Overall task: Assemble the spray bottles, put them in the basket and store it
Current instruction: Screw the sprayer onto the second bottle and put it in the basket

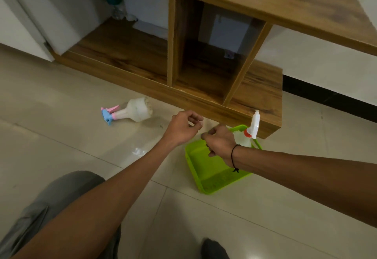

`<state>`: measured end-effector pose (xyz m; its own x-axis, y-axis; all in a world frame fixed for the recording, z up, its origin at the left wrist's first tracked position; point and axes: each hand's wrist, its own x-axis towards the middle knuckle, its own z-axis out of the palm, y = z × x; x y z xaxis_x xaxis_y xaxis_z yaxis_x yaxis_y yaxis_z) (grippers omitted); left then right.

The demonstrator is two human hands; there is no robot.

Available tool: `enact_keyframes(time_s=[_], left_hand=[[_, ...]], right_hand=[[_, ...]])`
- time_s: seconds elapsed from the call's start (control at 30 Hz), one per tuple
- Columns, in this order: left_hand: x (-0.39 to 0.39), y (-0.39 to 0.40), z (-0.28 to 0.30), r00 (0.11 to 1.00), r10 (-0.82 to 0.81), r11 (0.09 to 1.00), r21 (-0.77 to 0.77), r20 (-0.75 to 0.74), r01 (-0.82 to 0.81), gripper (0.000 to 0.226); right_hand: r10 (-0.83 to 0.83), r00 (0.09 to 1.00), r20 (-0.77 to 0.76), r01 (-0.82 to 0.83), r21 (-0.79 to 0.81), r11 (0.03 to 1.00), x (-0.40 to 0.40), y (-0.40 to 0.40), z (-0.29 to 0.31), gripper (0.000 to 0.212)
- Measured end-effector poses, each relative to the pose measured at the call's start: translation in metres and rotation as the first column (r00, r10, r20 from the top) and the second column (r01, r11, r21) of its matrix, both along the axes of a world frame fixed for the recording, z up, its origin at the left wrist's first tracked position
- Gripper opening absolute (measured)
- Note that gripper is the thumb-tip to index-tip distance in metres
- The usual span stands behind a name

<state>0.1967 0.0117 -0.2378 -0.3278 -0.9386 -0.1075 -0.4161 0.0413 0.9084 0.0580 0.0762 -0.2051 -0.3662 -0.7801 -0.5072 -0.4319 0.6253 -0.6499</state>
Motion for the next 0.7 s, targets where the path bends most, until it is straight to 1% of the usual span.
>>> enact_keyframes(time_s=[0.1,0.2,0.27,0.33,0.4,0.47,0.5,0.53,0.6,0.63,0.7], left_hand=[[0.026,-0.008,-0.002,0.993,0.119,0.990,0.072,-0.016,-0.118,0.010],[0.052,-0.014,-0.001,0.970,0.242,0.962,0.141,-0.038,-0.234,0.009],[0.070,-0.019,-0.001,0.946,0.321,0.934,0.178,-0.047,-0.309,0.009],[0.087,-0.023,0.000,0.913,0.404,0.895,0.227,-0.051,-0.383,0.010],[0.105,-0.027,0.000,0.878,0.476,0.854,0.260,-0.044,-0.450,0.010],[0.122,-0.028,-0.002,0.842,0.538,0.815,0.281,-0.045,-0.506,0.010],[0.131,-0.028,-0.003,0.824,0.564,0.798,0.290,-0.052,-0.528,0.009],[0.139,-0.027,-0.004,0.809,0.585,0.783,0.298,-0.055,-0.546,0.008],[0.155,-0.027,-0.008,0.780,0.624,0.753,0.304,-0.047,-0.584,0.009],[0.163,-0.026,-0.010,0.768,0.639,0.739,0.308,-0.041,-0.599,0.010],[0.176,-0.025,-0.013,0.752,0.658,0.717,0.330,-0.032,-0.614,0.017]], right_hand=[[0.045,0.999,-0.007,-0.046,-0.035,0.998,0.022,-0.023,-0.001,0.034],[0.102,0.995,-0.019,-0.103,-0.069,0.992,0.043,-0.042,-0.007,0.032],[0.182,0.981,-0.066,-0.188,-0.101,0.977,0.055,-0.052,-0.012,0.033],[0.311,0.934,-0.175,-0.337,-0.147,0.930,0.067,-0.064,-0.017,0.036],[0.465,0.827,-0.316,-0.537,-0.196,0.821,0.082,-0.080,-0.021,0.043],[0.591,0.664,-0.459,-0.724,-0.195,0.662,0.101,-0.098,-0.025,0.057],[0.627,0.571,-0.530,-0.793,-0.159,0.588,0.111,-0.107,-0.026,0.065],[0.644,0.478,-0.597,-0.844,-0.107,0.526,0.121,-0.117,-0.029,0.074],[0.657,0.313,-0.686,-0.900,0.007,0.436,0.142,-0.135,-0.034,0.093],[0.666,0.250,-0.702,-0.913,0.058,0.403,0.152,-0.143,-0.037,0.100],[0.698,0.147,-0.701,-0.924,0.154,0.349,0.169,-0.157,-0.046,0.106]])
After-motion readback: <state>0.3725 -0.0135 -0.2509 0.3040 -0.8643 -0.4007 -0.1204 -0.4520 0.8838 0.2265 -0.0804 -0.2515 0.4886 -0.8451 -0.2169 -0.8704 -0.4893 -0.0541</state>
